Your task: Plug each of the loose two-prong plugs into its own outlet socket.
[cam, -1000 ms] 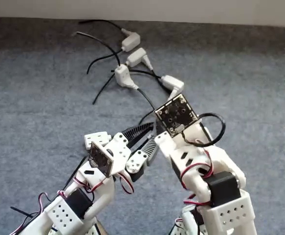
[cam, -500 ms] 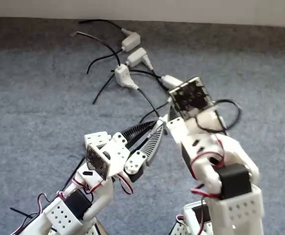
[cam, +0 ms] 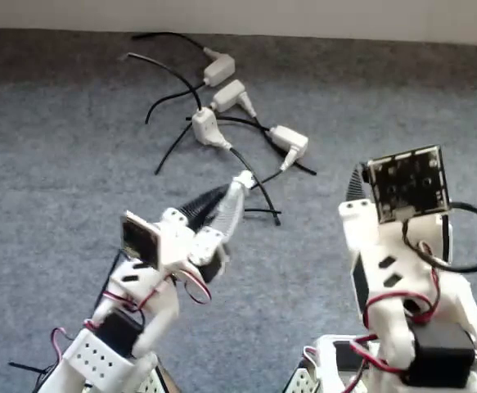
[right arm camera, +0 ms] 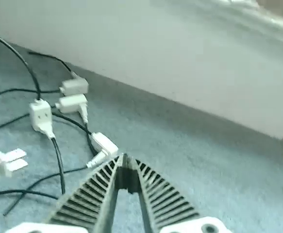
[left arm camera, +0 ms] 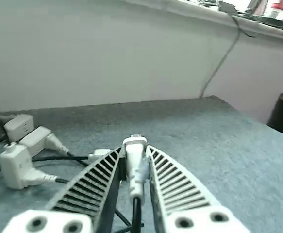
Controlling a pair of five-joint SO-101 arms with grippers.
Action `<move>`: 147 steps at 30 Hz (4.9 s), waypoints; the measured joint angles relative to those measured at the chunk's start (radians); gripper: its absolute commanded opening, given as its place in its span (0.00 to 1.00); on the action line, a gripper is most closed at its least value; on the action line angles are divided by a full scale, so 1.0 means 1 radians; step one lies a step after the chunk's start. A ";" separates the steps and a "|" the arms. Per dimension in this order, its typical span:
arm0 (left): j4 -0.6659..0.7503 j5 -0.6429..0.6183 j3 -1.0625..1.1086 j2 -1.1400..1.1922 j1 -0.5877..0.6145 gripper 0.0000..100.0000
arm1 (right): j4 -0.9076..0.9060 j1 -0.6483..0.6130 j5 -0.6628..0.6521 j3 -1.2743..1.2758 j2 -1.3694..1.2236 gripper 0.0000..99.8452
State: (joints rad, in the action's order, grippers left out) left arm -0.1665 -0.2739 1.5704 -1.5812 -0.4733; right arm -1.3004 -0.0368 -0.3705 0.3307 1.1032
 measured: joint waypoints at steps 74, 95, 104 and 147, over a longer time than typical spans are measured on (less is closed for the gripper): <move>-1.060 -0.213 -0.993 1.304 0.462 0.01 | 0.534 0.213 0.244 1.206 -0.009 0.01; -1.169 -0.121 -1.082 1.304 0.505 0.01 | 0.534 0.213 0.244 1.206 -0.009 0.01; -1.169 -0.100 -1.082 1.304 0.503 0.01 | 0.534 0.213 0.244 1.206 -0.009 0.01; -1.030 -0.014 -0.901 1.304 0.503 0.01 | 0.534 0.213 0.244 1.206 -0.009 0.01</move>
State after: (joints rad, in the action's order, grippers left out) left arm -1.1960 -0.2877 0.6697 -0.2770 0.0299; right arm -0.7664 0.1765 -0.1266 1.5367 1.0940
